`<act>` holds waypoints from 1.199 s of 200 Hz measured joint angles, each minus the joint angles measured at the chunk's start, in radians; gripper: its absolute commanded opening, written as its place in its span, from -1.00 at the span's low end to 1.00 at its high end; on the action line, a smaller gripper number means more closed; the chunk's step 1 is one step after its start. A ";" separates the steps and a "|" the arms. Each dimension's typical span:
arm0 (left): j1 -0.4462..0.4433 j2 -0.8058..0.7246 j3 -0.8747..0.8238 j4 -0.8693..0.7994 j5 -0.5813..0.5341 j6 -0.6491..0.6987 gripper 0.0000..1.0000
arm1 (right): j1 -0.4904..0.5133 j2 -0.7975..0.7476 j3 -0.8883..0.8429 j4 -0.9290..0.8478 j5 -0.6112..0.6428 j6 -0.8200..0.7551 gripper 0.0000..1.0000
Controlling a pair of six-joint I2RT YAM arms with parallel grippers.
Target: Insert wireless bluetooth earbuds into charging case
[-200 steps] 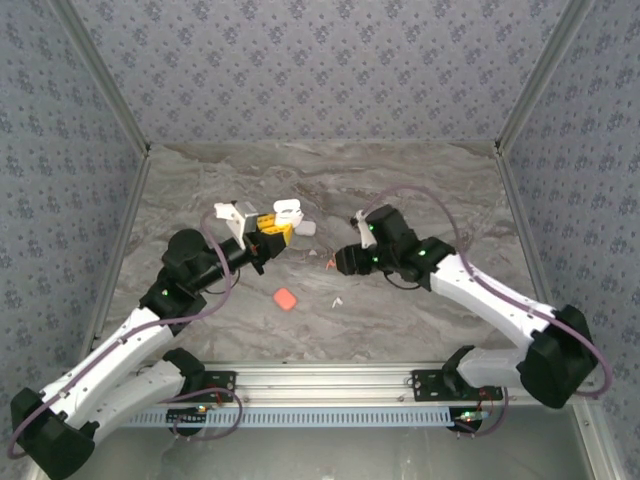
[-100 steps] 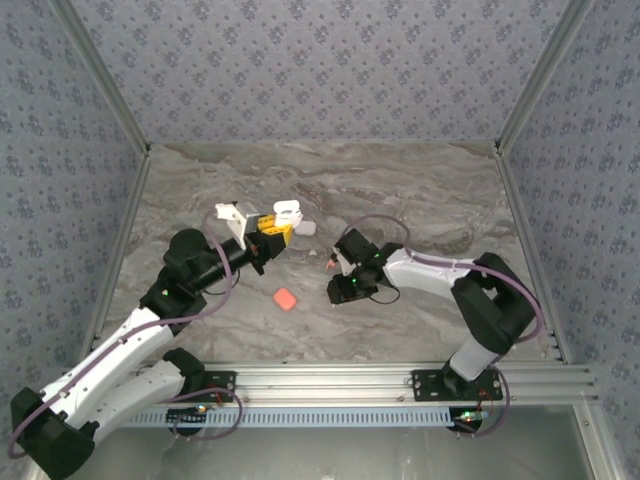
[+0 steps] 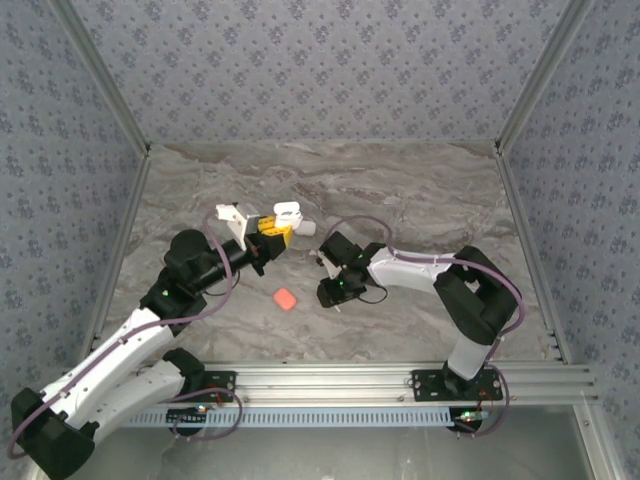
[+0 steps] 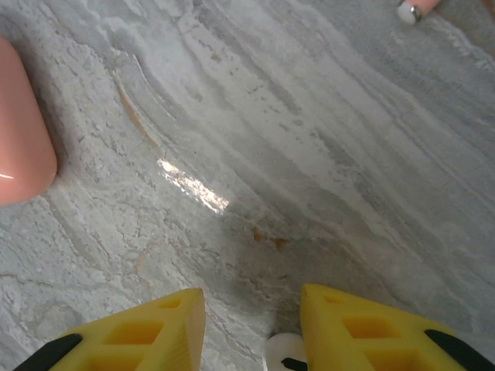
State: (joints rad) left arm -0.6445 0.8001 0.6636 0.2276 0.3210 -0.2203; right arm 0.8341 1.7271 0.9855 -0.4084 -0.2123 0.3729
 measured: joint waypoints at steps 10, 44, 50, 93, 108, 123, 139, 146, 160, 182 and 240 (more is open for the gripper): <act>0.000 0.000 0.000 0.000 0.000 0.000 -1.00 | 0.003 0.000 0.000 -0.006 0.006 0.000 -0.18; 0.000 0.000 0.000 0.000 0.000 0.000 -1.00 | 0.002 -0.001 0.000 -0.013 0.014 -0.004 -0.17; 0.000 0.000 0.000 0.000 0.000 -0.001 -1.00 | 0.002 -0.001 0.000 -0.015 0.015 -0.005 -0.17; 0.000 0.006 0.000 0.001 0.000 -0.002 -1.00 | 0.002 -0.021 -0.016 -0.041 0.034 -0.015 -0.17; 0.000 0.014 0.000 0.001 0.000 -0.005 -1.00 | 0.002 -0.024 -0.018 -0.045 0.034 -0.019 -0.17; 0.000 0.019 0.000 0.001 0.000 -0.008 -1.00 | 0.002 -0.030 -0.023 -0.050 0.035 -0.023 -0.18; 0.000 0.022 0.000 0.000 0.000 -0.008 -1.00 | 0.002 -0.037 -0.029 -0.059 0.035 -0.023 -0.21; 0.000 0.022 0.000 0.000 0.000 -0.008 -1.00 | 0.002 -0.039 -0.033 -0.060 0.035 -0.024 -0.22; 0.000 0.023 0.000 0.001 0.000 -0.008 -1.00 | 0.002 -0.042 -0.037 -0.060 0.034 -0.026 -0.27; 0.000 0.028 0.000 0.000 0.000 -0.008 -1.00 | 0.001 -0.044 -0.040 -0.065 0.034 -0.030 -0.34; 0.000 0.028 0.000 0.000 0.000 -0.008 -1.00 | 0.000 -0.047 -0.042 -0.075 0.033 -0.039 -0.53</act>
State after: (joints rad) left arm -0.6445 0.8284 0.6636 0.2276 0.3214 -0.2283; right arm 0.8337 1.6802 0.9440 -0.4835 -0.1791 0.3340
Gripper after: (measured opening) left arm 0.188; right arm 0.252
